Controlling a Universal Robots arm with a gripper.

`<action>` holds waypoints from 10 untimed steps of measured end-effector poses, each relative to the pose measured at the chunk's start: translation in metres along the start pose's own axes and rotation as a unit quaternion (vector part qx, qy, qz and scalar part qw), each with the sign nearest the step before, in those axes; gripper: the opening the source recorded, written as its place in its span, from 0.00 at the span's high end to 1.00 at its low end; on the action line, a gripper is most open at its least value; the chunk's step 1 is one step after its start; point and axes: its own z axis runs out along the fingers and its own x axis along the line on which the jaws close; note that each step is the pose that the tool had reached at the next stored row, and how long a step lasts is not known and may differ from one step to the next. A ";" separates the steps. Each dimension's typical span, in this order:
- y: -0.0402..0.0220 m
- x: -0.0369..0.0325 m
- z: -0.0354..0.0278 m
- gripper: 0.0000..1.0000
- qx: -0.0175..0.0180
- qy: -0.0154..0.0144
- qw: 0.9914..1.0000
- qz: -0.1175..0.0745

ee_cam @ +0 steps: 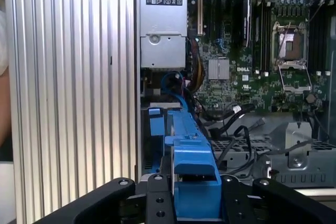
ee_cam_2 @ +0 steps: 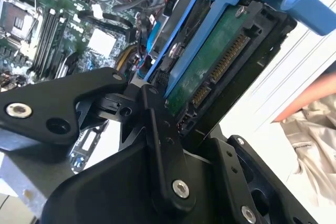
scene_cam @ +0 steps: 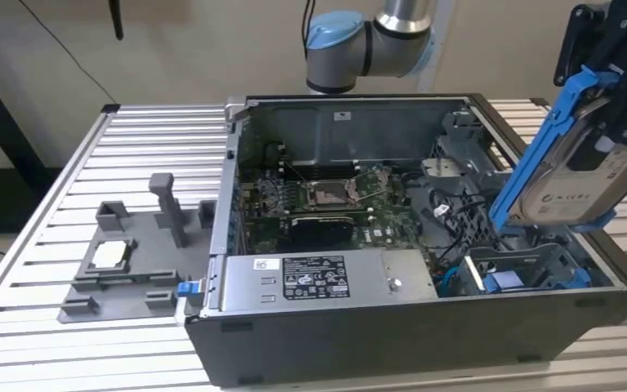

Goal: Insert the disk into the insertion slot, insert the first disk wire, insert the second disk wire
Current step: 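Insert the disk into the insertion slot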

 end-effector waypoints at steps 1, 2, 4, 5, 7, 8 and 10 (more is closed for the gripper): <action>0.0000 0.0001 0.0017 0.68 0.000 0.000 1.000 0.000; -0.0001 0.0002 0.0035 0.68 0.001 0.000 1.000 0.000; -0.0001 0.0006 0.0070 0.68 0.001 0.000 1.000 0.000; -0.0001 0.0009 0.0089 0.68 0.001 0.000 1.000 0.000; -0.0002 0.0013 0.0125 0.68 0.001 0.000 1.000 0.000; -0.0003 0.0014 0.0142 0.68 0.001 0.000 1.000 0.000; -0.0006 0.0016 0.0178 0.68 0.001 0.000 1.000 0.000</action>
